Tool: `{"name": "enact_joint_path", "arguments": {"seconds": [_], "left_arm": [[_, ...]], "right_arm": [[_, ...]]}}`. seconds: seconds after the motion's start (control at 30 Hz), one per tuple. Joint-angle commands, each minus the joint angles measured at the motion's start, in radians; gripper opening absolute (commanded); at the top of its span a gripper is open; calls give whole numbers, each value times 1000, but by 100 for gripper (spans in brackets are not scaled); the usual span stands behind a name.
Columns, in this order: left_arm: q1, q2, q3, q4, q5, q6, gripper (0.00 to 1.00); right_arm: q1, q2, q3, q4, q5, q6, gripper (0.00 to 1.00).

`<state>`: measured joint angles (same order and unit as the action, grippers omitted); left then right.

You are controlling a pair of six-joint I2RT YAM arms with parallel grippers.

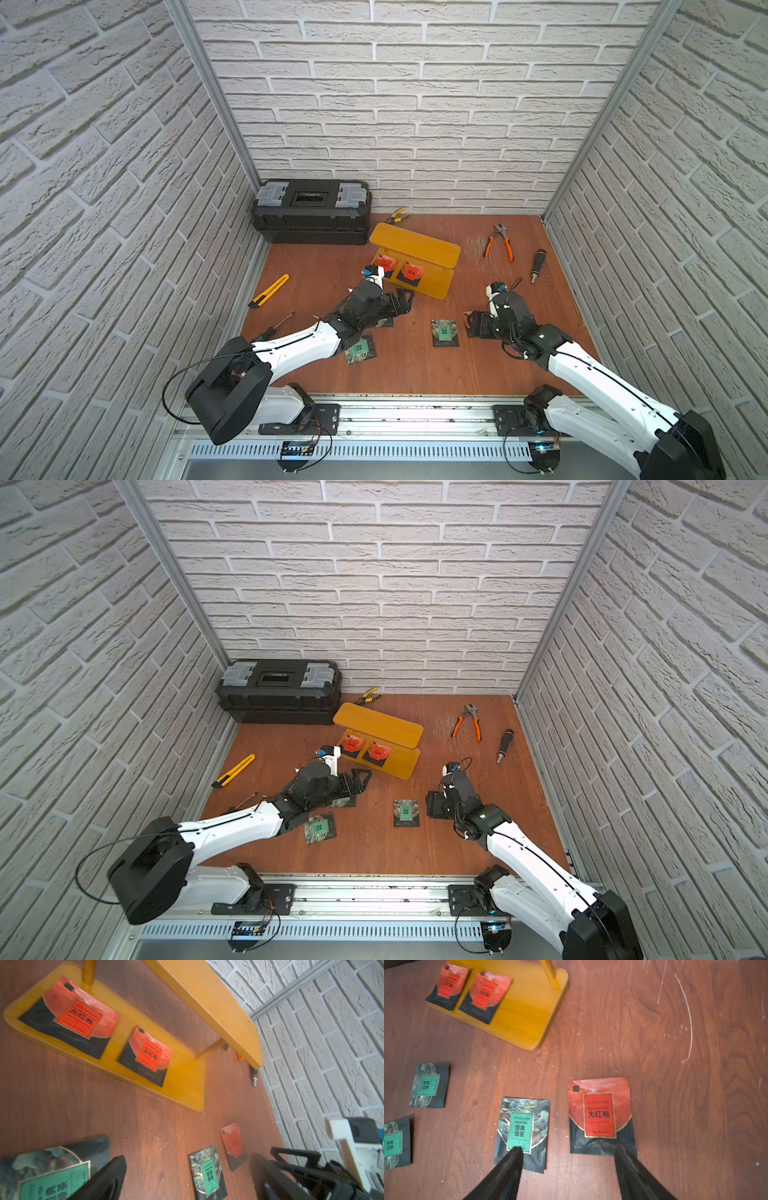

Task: Place the tea bags on the shelf by color
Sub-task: Pick up the tea bag from the center of the board.

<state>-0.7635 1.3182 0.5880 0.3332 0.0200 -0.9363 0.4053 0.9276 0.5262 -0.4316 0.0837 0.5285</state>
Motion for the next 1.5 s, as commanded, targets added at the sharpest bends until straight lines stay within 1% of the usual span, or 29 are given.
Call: {"name": "enact_joint_path", "arguments": {"seconds": [0.0, 0.23, 0.57, 0.93, 1.07, 1.23, 1.47], "left_arm": [[-34, 23, 0, 45, 16, 25, 98], [-106, 88, 44, 66, 2, 22, 98], [-159, 214, 144, 96, 25, 27, 99], [-174, 347, 241, 144, 93, 20, 94], [-179, 389, 269, 164, 117, 10, 90], [-180, 424, 286, 181, 131, -1, 88], [-181, 463, 314, 187, 148, -4, 87]], "right_arm": [[-50, 7, -27, -27, -64, 18, 75], [-168, 60, -61, -16, -175, 44, 77], [-294, 80, -112, 3, -266, 59, 77], [-333, 122, -132, 66, -319, 62, 75], [-340, 149, -129, 85, -337, 63, 74], [-346, 188, -127, 124, -358, 68, 74], [-352, 249, -101, 123, -406, 49, 72]]}}
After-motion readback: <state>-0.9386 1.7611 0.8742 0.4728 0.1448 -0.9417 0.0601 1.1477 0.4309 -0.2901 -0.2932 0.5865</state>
